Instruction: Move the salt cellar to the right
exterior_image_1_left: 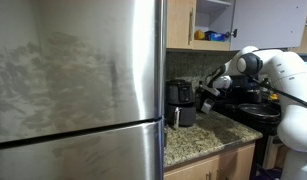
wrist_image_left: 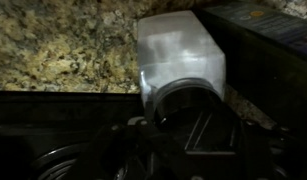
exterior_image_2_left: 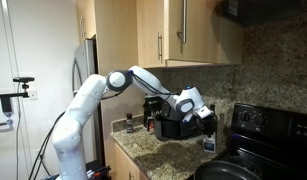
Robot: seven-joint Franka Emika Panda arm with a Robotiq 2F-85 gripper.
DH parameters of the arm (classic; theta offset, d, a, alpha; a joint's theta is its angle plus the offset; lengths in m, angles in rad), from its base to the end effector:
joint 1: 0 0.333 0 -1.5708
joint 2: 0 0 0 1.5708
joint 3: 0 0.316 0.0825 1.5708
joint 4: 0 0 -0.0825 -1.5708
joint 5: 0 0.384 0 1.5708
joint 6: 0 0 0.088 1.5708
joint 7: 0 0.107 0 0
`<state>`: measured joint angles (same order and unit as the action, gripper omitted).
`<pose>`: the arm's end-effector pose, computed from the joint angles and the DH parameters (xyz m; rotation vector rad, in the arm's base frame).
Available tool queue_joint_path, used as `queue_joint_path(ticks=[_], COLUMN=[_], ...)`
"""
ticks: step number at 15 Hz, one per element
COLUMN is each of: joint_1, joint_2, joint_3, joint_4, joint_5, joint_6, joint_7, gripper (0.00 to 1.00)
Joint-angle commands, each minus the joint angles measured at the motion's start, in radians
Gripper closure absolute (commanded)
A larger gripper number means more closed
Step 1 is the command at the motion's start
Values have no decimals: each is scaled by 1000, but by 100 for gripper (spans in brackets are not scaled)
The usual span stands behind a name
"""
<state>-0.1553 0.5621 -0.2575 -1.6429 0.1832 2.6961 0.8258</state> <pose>0.6725 -0.2679 0.3535 -2.3363 1.7943 -0.7571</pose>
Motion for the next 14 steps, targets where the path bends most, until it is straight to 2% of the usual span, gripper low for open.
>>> queue_joint_path(ticks=[1,4,6,9,11,14], joint_1=[-5,-17,-15,28,82,132], joint_2=[64,83,89,68,48,47], joint_3=[36,70,68,-9,-94,-170], joint_4=[73,86,88,69,54,60], joint_5=[40,70,77,27,-37,-132], joint_6=[72,139,137,95,64,56], joint_7=[-9,-40,-43,8,70,121], gripper=[63,63,63,63,63,63])
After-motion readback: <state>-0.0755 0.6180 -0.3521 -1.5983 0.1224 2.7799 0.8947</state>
